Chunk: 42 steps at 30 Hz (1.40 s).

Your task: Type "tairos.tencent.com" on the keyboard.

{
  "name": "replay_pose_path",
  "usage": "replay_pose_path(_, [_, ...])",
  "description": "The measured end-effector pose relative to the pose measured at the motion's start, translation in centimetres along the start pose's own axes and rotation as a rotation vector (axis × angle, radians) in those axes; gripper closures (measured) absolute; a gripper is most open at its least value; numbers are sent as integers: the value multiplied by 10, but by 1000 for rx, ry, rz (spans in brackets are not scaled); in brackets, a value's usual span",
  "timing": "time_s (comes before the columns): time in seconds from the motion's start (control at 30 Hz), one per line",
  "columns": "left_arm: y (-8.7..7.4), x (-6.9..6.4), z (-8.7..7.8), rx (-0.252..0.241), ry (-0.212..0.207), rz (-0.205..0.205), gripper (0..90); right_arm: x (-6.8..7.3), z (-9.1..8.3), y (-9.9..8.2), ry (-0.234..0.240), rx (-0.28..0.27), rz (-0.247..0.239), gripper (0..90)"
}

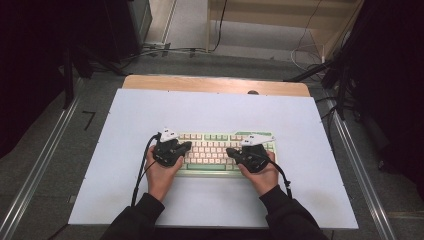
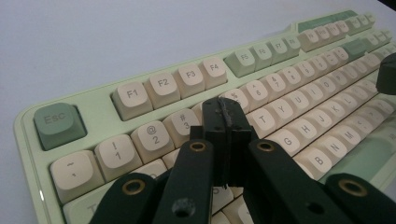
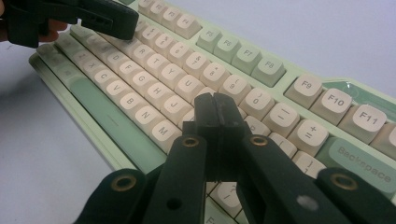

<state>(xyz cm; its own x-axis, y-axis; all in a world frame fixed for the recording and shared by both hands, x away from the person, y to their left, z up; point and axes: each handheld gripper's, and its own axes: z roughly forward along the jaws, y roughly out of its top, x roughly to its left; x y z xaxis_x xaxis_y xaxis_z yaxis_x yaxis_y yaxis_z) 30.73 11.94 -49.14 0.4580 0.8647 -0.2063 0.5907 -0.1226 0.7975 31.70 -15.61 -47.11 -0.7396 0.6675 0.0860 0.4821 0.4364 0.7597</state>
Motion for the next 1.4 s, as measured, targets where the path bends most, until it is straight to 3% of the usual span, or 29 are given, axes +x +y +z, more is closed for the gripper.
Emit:
replay_pose_path(0.5, [-2, 0, 3, 39, 11, 9, 900, 0, 0, 0, 1, 1, -2, 882])
replay_pose_path(0.73, [1, -2, -4, -11, -9, -1, 900, 2, 1, 0, 5, 1, -5, 883])
replay_pose_path(1.4, [0, 1, -12, -29, -13, -19, 900, 12, 13, 4, 33, 3, -28, 883])
